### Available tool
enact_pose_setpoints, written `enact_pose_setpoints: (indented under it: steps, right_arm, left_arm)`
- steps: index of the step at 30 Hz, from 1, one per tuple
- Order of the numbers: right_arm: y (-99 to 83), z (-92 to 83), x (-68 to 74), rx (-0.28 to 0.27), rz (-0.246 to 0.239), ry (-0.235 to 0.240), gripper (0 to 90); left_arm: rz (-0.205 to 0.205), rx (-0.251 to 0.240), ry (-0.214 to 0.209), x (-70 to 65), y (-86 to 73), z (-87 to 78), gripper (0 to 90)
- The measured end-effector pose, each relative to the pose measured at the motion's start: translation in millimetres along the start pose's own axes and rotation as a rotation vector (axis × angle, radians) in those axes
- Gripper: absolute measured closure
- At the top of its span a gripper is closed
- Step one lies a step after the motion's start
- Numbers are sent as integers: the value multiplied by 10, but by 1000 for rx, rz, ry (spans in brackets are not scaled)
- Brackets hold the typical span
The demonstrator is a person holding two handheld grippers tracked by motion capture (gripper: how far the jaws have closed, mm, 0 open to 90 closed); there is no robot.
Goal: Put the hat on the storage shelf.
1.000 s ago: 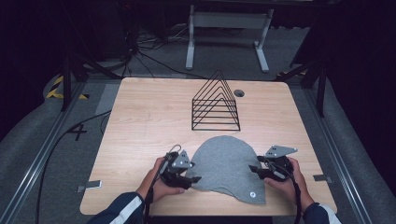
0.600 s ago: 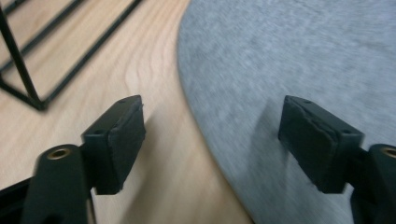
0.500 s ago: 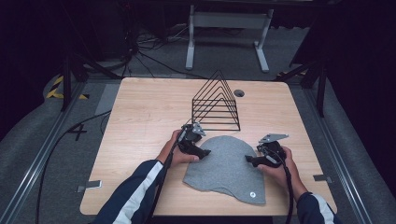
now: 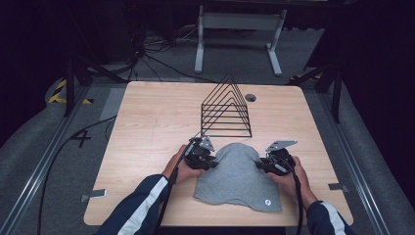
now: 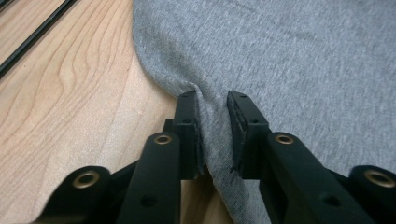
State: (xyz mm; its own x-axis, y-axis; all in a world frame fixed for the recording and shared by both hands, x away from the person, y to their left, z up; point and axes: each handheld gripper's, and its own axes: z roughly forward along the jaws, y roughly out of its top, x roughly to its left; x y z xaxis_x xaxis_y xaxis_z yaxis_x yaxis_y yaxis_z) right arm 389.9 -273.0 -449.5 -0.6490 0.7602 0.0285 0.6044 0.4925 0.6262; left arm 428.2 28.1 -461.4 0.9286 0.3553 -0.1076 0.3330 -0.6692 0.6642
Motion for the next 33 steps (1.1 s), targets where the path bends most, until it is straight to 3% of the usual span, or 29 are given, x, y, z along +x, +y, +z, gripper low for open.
enact_pose_setpoints:
  steps: [5,8,11,16,21,28,33]
  right_arm:
    - [-3,2,3,-8,-15,11,839]
    - [-13,-41,13,-25,-36,5,843]
    - [3,-173,-2,-76,-34,19,844]
    - [74,-386,38,-146,-68,1,844]
    - [149,-558,67,-197,-95,-13,844]
    - [375,-753,80,-257,-132,-27,844]
    - [637,-958,67,-312,-159,-70,843]
  left_arm:
    - [13,-2,28,-38,12,5,813]
    - [13,-29,32,-57,47,-35,820]
    - [41,-59,48,-102,107,-138,823]
    - [82,-92,75,-186,184,-295,824]
    - [96,-146,103,-227,261,-513,824]
    - [110,-185,145,-190,406,-782,825]
    - [124,-238,167,-150,595,-987,826]
